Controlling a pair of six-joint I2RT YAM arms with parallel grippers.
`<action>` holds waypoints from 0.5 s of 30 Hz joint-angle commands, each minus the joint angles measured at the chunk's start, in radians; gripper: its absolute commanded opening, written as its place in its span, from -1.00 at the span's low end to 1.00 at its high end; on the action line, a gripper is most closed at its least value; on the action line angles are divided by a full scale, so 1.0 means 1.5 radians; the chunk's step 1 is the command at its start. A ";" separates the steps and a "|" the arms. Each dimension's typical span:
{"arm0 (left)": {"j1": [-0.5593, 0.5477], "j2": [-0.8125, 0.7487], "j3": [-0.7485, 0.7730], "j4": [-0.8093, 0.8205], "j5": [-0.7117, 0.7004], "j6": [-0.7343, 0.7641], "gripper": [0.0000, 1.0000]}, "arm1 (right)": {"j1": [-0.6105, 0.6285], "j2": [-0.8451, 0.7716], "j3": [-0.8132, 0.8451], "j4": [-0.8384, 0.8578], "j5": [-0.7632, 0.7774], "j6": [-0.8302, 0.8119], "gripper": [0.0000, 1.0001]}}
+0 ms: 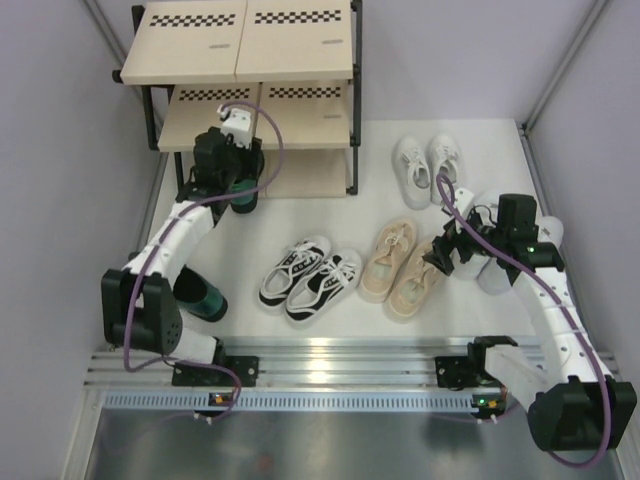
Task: Place and organize the shoes onto the shoe shelf
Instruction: Place the shoe at the shoe shelf.
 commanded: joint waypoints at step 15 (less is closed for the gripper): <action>0.007 -0.512 -0.278 -0.539 -0.243 -0.894 0.86 | -0.009 0.000 0.000 0.004 -0.036 -0.017 0.99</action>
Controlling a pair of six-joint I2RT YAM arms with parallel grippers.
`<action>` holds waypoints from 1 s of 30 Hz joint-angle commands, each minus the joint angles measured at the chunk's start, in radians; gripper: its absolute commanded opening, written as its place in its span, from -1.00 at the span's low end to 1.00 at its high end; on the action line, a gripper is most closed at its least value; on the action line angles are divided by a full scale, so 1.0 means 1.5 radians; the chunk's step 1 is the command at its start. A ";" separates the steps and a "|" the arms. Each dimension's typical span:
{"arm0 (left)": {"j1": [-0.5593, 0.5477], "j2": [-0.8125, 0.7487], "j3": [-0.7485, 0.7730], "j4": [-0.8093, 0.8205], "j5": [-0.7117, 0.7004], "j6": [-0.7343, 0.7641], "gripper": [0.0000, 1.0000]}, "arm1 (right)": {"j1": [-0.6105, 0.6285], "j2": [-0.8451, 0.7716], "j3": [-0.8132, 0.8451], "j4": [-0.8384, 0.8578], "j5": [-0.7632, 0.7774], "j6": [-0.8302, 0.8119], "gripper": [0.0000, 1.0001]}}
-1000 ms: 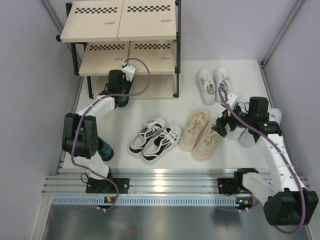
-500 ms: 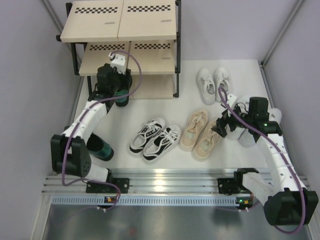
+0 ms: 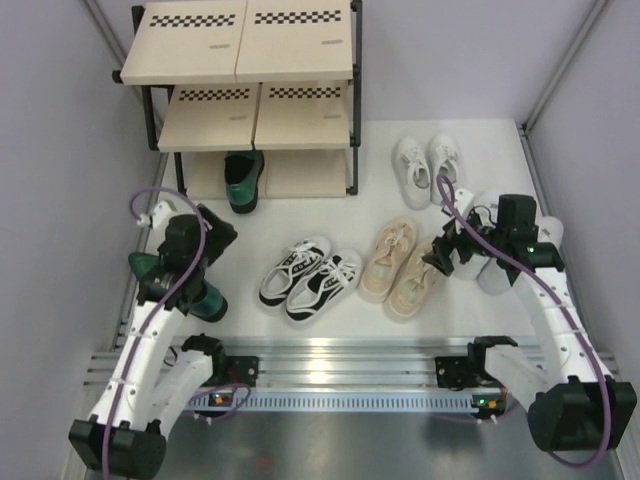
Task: Place and organize the shoes onto the shoe shelf
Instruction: Place the shoe at the shoe shelf, then pick up the shoe at the center of the board.
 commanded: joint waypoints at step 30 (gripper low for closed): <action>0.052 -0.036 -0.066 -0.073 0.028 -0.006 -1.00 | -0.029 -0.003 -0.010 0.007 -0.026 -0.028 0.99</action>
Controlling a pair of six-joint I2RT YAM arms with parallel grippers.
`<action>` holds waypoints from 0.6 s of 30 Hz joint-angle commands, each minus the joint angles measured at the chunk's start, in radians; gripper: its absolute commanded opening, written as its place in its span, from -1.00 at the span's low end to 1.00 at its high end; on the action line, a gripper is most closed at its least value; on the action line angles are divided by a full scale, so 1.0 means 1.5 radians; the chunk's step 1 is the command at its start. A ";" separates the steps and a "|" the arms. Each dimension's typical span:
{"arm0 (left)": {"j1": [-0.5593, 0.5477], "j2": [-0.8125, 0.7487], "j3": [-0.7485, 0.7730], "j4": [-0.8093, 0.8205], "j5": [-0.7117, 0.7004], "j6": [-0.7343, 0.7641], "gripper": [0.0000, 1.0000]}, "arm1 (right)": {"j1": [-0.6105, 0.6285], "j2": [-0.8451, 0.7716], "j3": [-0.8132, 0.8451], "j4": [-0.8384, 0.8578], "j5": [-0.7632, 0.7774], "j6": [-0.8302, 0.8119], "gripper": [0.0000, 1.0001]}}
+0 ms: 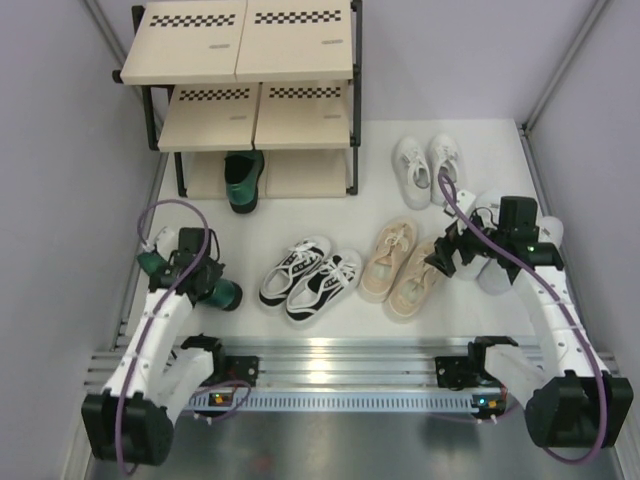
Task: Place and organize the shoes onto the shoe shelf
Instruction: Pick up the shoe at the center of the board.
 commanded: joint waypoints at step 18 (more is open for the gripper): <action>-0.004 -0.301 0.122 0.219 0.724 0.299 -1.00 | -0.009 -0.009 0.137 -0.141 -0.119 -0.065 0.99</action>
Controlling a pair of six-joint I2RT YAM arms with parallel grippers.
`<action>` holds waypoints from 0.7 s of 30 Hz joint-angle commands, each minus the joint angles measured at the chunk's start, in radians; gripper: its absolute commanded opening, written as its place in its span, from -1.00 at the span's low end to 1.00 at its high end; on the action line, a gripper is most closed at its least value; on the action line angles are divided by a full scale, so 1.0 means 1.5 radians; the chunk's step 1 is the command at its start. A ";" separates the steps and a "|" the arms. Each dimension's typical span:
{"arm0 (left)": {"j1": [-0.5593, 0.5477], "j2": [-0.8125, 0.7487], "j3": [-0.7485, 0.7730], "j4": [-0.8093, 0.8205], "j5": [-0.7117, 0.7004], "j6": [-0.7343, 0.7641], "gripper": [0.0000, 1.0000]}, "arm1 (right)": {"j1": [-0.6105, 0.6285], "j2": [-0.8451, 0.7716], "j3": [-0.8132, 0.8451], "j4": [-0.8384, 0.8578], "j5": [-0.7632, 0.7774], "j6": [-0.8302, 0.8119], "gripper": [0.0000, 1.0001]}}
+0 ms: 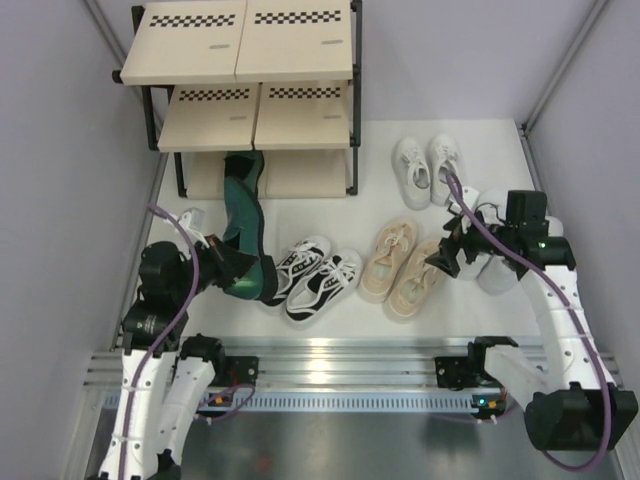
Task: Place and organize the shoes onto the shoe shelf
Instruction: Pick up the shoe at the center of the board.
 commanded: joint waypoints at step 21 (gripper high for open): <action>-0.014 0.095 0.149 0.132 0.356 0.103 -1.00 | 0.002 0.086 0.216 0.015 -0.176 0.326 0.99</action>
